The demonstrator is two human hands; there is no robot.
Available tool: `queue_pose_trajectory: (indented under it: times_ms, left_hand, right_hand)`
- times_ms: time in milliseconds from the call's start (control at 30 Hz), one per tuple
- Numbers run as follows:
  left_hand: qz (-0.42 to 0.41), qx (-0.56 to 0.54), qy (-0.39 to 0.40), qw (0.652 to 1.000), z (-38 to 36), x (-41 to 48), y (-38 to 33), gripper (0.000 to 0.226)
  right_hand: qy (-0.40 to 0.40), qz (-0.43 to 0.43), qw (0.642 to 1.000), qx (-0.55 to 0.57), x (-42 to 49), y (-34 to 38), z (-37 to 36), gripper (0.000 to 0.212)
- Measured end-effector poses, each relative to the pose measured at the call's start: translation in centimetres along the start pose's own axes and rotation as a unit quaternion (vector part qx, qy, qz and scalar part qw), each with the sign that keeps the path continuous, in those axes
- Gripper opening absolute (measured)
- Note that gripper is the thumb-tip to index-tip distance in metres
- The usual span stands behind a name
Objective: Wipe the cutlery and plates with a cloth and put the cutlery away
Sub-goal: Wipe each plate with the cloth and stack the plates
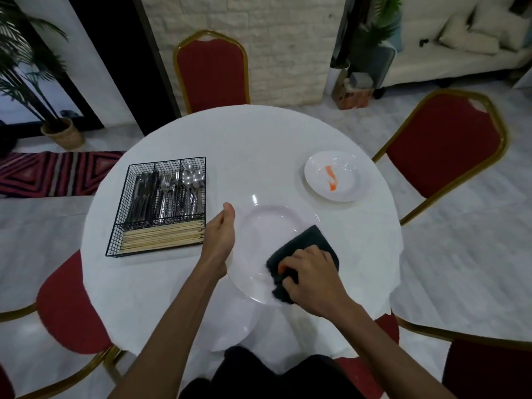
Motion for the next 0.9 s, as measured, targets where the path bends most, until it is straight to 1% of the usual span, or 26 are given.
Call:
queue_pose_trajectory:
  times_ms: [67,167,200,233,300,400,500,567,600,633,667,700,800,867,900]
  left_hand:
    - [0.003,0.005,0.017,1.000,-0.7,0.0,-0.2,0.039]
    - [-0.013,0.014,0.019,1.000,-1.6,-0.3,-0.5,0.039]
    - [-0.022,0.022,0.023,0.999,-2.0,-0.6,-0.6,0.038]
    - [-0.028,0.024,0.030,0.999,-2.5,-0.7,-0.5,0.037]
    - [-0.028,0.019,0.042,0.999,-3.3,-1.1,-0.1,0.034]
    - [-0.047,0.018,0.023,0.998,-2.9,-1.0,-1.1,0.035]
    - [-0.052,-0.002,-0.001,0.999,-2.0,-0.5,-2.0,0.049]
    - [-0.040,-0.002,-0.020,0.999,-1.3,-0.2,-1.7,0.051]
    - [-0.039,-0.004,-0.025,0.999,-1.1,-0.3,-1.6,0.051]
    - [-0.040,-0.004,-0.029,0.999,-1.0,-0.4,-1.5,0.053]
    - [-0.041,0.001,-0.030,0.999,-1.1,-0.5,-1.5,0.054]
    - [-0.041,0.004,-0.028,0.999,-1.3,-0.8,-1.5,0.054]
    - [-0.036,0.000,-0.032,0.999,-1.7,-1.3,-1.5,0.050]
    - [-0.037,-0.018,-0.029,0.999,-1.5,-1.0,-1.9,0.050]
    - [-0.037,-0.025,-0.024,0.999,-1.4,-0.7,-2.3,0.047]
  right_hand:
    - [-0.003,0.011,1.000,-0.004,-0.8,0.5,0.2,0.030]
    - [0.015,0.045,0.991,0.127,0.3,3.3,-0.2,0.030]
    - [0.004,0.059,0.987,0.151,1.3,3.7,-0.1,0.031]
    - [-0.020,0.069,0.987,0.147,2.5,3.5,0.2,0.034]
    - [-0.068,0.045,0.992,0.097,4.6,1.2,1.0,0.039]
    - [-0.121,-0.007,0.993,-0.005,5.2,-2.8,2.4,0.044]
    - [-0.134,-0.057,0.985,-0.090,2.9,-3.9,1.9,0.049]
    - [-0.110,-0.081,0.986,-0.094,0.9,-2.8,0.5,0.040]
    - [-0.091,-0.082,0.990,-0.066,0.0,-1.7,-0.3,0.032]
    - [-0.070,-0.078,0.994,-0.015,-0.6,-0.4,-0.8,0.027]
    - [-0.038,-0.068,0.996,0.046,-0.7,1.1,-1.2,0.025]
    - [-0.027,-0.054,0.993,0.103,-0.4,2.5,-1.2,0.024]
    - [-0.049,-0.027,0.969,0.242,1.3,4.8,0.1,0.027]
    - [-0.047,-0.004,0.959,0.278,0.8,5.4,0.1,0.035]
    - [-0.046,0.018,0.962,0.267,0.0,5.4,0.0,0.039]
Point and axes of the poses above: each hand's wrist, its own x-axis towards the middle knuckle, its own z-axis out of the back of the hand, y = z × x, the point moved 9 cm from there along x, towards the middle knuckle, and after that the axes turned 3 degrees about -y, right-handed, at the moved point
